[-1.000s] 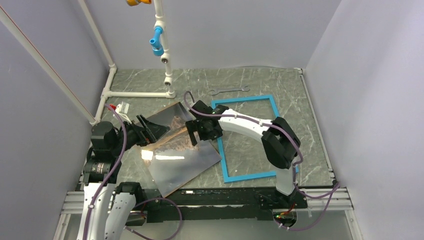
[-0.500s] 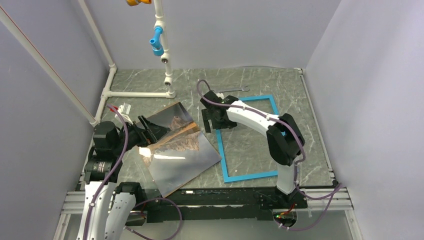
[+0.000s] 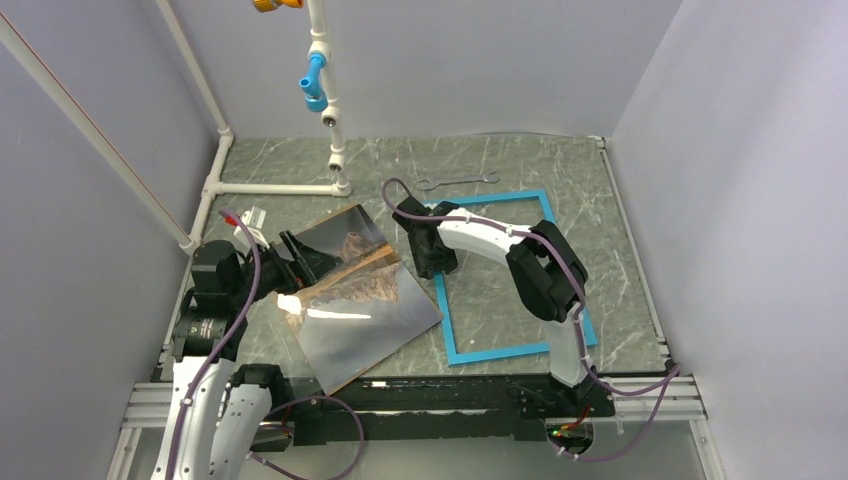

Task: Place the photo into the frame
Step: Turn over the photo frame at the center of the board.

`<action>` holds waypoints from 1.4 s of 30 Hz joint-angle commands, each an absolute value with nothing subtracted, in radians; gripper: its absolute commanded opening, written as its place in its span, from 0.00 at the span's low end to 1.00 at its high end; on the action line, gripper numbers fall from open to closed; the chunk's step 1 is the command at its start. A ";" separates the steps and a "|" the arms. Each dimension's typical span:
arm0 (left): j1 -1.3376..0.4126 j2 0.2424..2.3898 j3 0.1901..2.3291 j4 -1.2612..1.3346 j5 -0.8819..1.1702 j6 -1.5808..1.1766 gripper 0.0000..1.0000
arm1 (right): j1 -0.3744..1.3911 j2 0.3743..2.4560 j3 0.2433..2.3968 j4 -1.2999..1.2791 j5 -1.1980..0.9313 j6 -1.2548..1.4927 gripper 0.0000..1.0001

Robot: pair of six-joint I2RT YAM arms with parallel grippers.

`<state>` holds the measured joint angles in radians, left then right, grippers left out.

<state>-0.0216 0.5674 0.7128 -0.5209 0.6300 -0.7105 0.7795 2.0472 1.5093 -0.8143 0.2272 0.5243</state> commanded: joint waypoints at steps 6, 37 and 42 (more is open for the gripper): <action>-0.027 0.564 0.721 -0.494 0.633 -0.692 0.99 | 0.753 2.028 1.448 -0.762 0.221 0.514 0.36; -0.358 0.709 0.640 -0.187 0.501 -0.826 0.99 | 0.691 1.669 1.450 -0.790 0.111 0.529 0.00; -0.561 0.858 0.676 -0.056 0.405 -0.854 0.99 | 0.676 1.582 1.461 -0.781 0.050 0.565 0.00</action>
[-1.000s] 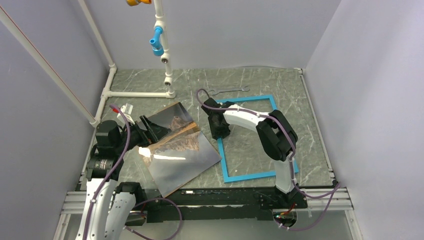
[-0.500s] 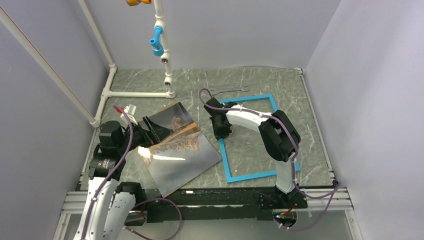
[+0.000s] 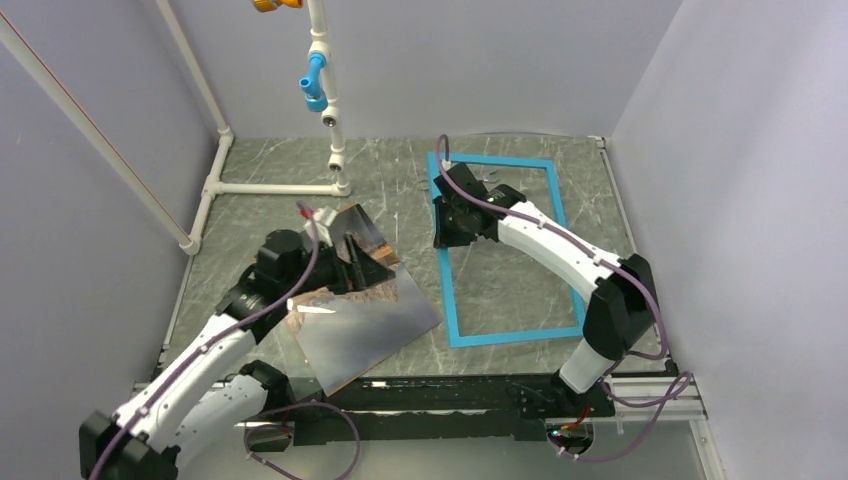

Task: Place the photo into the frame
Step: Turn over the photo frame at the center of the board.

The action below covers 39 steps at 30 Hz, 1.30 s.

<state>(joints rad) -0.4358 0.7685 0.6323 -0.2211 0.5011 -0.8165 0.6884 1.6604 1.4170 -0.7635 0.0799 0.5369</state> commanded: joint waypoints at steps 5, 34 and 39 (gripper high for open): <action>-0.736 1.082 0.754 0.097 0.354 -0.847 0.97 | 0.645 1.502 1.444 -0.755 -0.028 0.598 0.00; -0.873 1.360 0.858 0.303 0.362 -0.888 0.00 | 0.551 1.355 1.406 -0.722 -0.137 0.613 0.69; -0.895 1.322 0.931 0.119 0.269 -0.831 0.00 | 0.550 1.342 1.442 -0.761 -0.107 0.605 0.99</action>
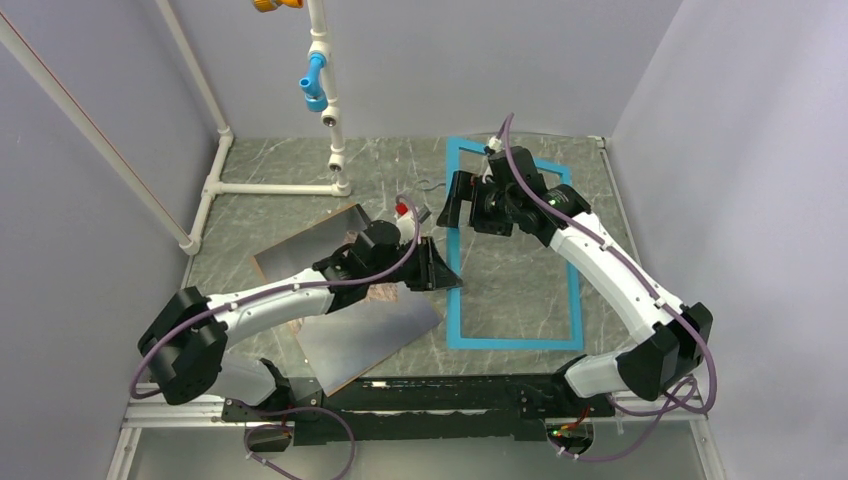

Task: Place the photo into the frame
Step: Turn over the photo frame at the center of the board.

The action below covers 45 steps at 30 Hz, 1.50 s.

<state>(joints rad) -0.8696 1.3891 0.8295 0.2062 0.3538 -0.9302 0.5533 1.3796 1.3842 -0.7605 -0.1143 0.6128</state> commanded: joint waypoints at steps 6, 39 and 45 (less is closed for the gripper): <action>-0.942 1.301 1.073 -0.162 0.104 -0.777 0.00 | 0.549 1.347 1.521 -0.840 -0.042 0.604 1.00; -1.043 1.130 1.238 -0.291 -0.009 -0.749 0.28 | 0.669 1.383 1.703 -0.825 -0.189 0.680 0.05; -1.034 1.055 1.174 -0.268 -0.010 -0.753 0.94 | 0.561 1.360 1.636 -0.727 -0.376 0.689 0.00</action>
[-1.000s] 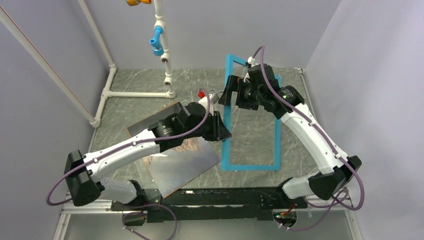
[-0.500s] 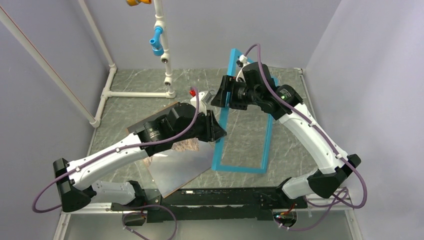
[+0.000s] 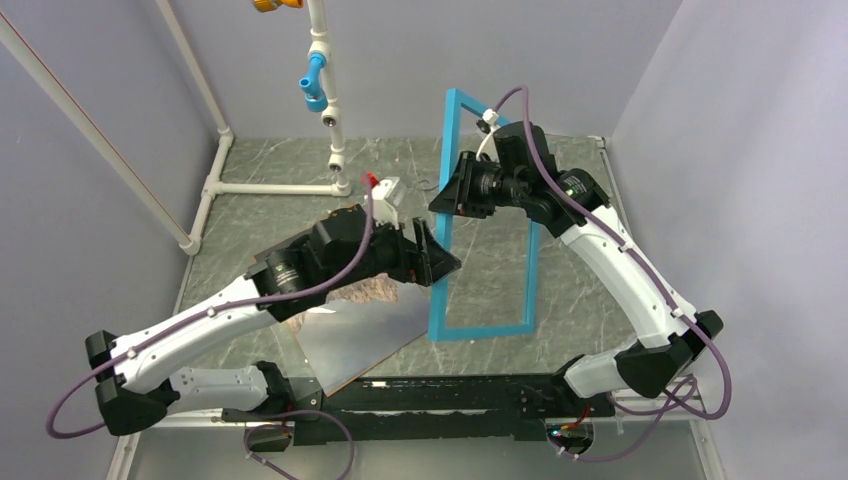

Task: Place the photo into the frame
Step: Turn over the photo frame at the center of the board.

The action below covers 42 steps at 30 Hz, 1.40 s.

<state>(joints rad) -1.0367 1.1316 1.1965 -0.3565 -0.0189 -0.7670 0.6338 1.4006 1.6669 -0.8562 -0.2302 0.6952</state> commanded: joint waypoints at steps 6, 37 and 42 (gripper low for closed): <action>-0.933 0.951 0.995 -0.033 0.182 -0.822 0.99 | 0.475 1.354 1.600 -0.639 -0.562 0.711 0.00; -0.832 1.131 0.794 0.649 0.569 -1.065 0.02 | 0.407 1.302 1.485 -0.405 -0.773 0.887 0.02; -0.843 1.119 0.810 0.587 0.537 -1.032 0.00 | 0.402 1.297 1.482 -0.430 -0.751 0.863 0.20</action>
<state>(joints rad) -0.8257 1.1374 0.7689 0.5941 0.5510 -1.1492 0.4137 1.3193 1.4750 -0.4397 -0.7944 0.8116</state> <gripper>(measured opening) 0.082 0.261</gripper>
